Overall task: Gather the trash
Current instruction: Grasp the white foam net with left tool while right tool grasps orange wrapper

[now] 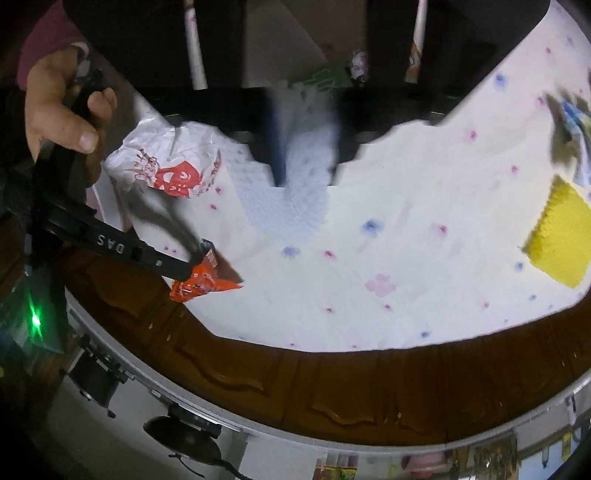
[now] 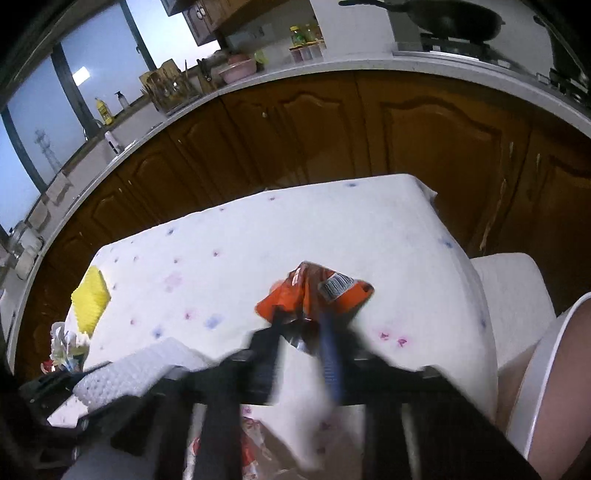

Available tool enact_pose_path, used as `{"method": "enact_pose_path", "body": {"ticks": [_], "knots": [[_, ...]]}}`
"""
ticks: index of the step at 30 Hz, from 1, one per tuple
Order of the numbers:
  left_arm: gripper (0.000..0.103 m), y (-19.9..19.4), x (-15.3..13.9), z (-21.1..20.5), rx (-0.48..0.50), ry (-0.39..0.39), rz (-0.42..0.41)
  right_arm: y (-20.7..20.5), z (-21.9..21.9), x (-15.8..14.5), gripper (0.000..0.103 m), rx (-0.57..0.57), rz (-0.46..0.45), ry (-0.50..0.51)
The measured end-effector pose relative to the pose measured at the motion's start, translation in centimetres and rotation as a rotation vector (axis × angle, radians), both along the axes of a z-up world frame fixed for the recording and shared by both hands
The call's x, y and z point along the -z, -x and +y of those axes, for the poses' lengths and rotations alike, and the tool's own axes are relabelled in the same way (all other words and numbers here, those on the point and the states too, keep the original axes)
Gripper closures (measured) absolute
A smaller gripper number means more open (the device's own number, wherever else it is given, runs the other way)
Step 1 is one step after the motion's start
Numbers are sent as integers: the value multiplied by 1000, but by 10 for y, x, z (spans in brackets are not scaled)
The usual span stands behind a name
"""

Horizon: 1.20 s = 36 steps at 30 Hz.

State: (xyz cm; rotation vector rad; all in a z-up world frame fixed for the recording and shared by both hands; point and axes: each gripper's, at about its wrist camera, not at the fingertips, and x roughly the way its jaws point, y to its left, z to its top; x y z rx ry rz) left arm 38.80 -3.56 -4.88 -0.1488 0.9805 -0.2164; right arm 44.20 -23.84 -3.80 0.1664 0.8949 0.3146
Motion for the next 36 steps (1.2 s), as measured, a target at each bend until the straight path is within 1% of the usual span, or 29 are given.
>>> {"method": "enact_pose_path", "body": {"ticks": [4, 9, 14, 17, 26, 29, 36], "knots": [[93, 9, -12, 1, -1, 11, -53, 15, -7, -13, 101, 14, -47, -21], [94, 24, -37, 1, 1, 36, -127, 37, -19, -38, 101, 21, -106, -65], [94, 41, -56, 2, 12, 76, -172, 68, -31, -60, 101, 28, -153, -99], [94, 52, -64, 0, 20, 103, -192, 87, -37, -68, 101, 32, -172, -101], [94, 79, -81, -15, 65, 172, -228, 133, -75, -76, 101, 99, -192, -131], [94, 89, -86, -23, 83, 184, -246, 147, -89, -77, 101, 122, -197, -136], [94, 102, -88, -45, 125, 212, -244, 178, -117, -77, 101, 175, -198, -136]]}}
